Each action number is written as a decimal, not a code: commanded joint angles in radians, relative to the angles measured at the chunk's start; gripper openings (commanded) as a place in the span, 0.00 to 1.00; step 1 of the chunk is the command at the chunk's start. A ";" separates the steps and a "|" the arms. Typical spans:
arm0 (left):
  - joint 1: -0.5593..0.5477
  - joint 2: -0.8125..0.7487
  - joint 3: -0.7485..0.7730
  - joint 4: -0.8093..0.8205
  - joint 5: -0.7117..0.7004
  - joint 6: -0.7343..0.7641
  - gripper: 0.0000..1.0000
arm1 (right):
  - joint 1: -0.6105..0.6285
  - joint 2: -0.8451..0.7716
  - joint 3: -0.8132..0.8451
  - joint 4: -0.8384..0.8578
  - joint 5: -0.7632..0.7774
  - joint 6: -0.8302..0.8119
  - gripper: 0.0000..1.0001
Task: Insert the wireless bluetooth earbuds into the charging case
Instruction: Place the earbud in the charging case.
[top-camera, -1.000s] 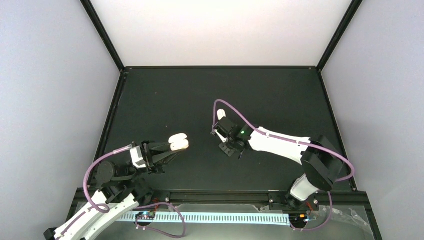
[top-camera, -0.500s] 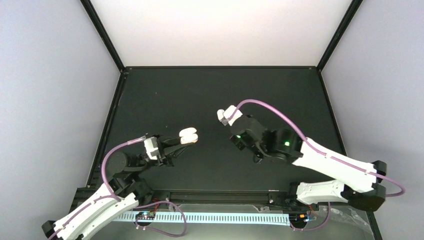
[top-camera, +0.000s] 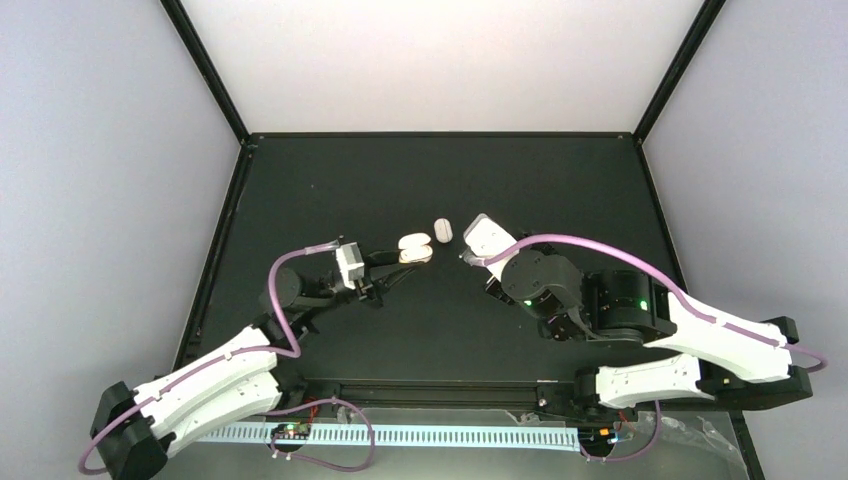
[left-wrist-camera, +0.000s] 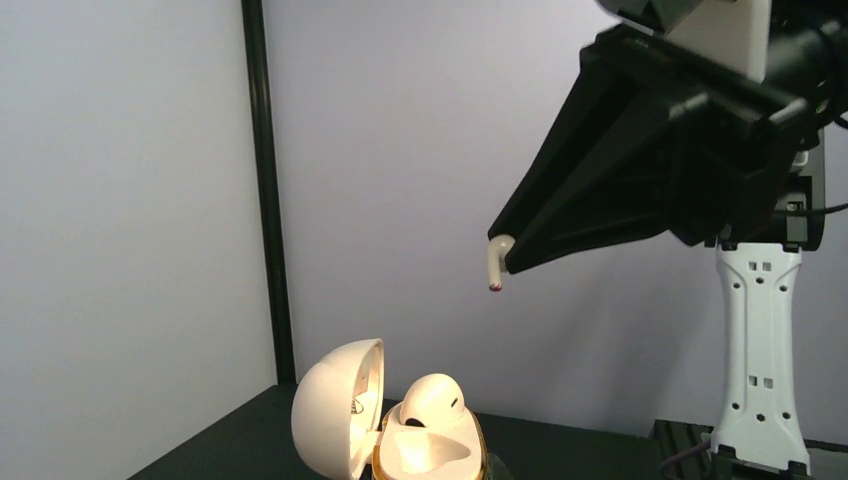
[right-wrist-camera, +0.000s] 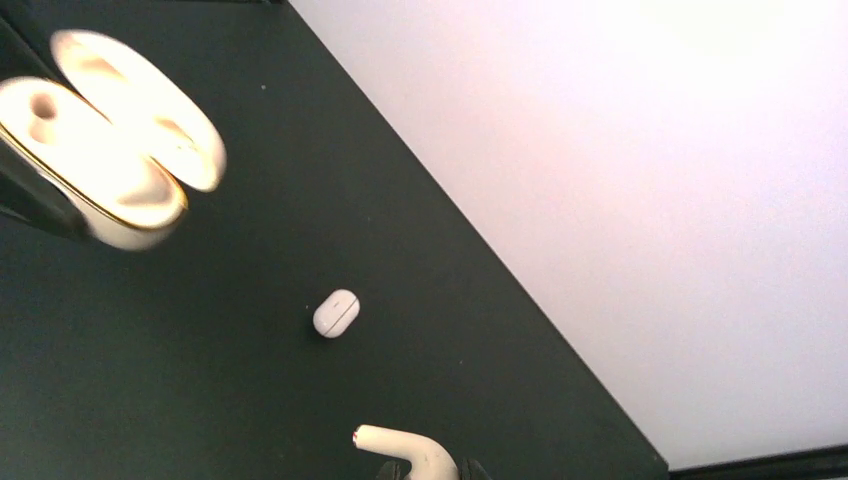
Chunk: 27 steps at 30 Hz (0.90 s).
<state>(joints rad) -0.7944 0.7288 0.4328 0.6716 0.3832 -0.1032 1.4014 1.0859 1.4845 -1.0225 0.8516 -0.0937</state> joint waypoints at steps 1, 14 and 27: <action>-0.011 0.071 0.057 0.138 0.071 0.026 0.01 | 0.032 -0.019 0.008 0.107 0.037 -0.140 0.12; -0.021 0.113 0.067 0.128 0.197 0.093 0.01 | 0.103 0.026 0.074 0.242 -0.115 -0.260 0.13; -0.025 0.121 0.080 0.071 0.173 0.092 0.02 | 0.129 0.102 0.063 0.289 -0.142 -0.309 0.13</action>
<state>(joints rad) -0.8078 0.8467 0.4568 0.7452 0.5575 -0.0257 1.5185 1.1690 1.5539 -0.7830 0.6903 -0.3611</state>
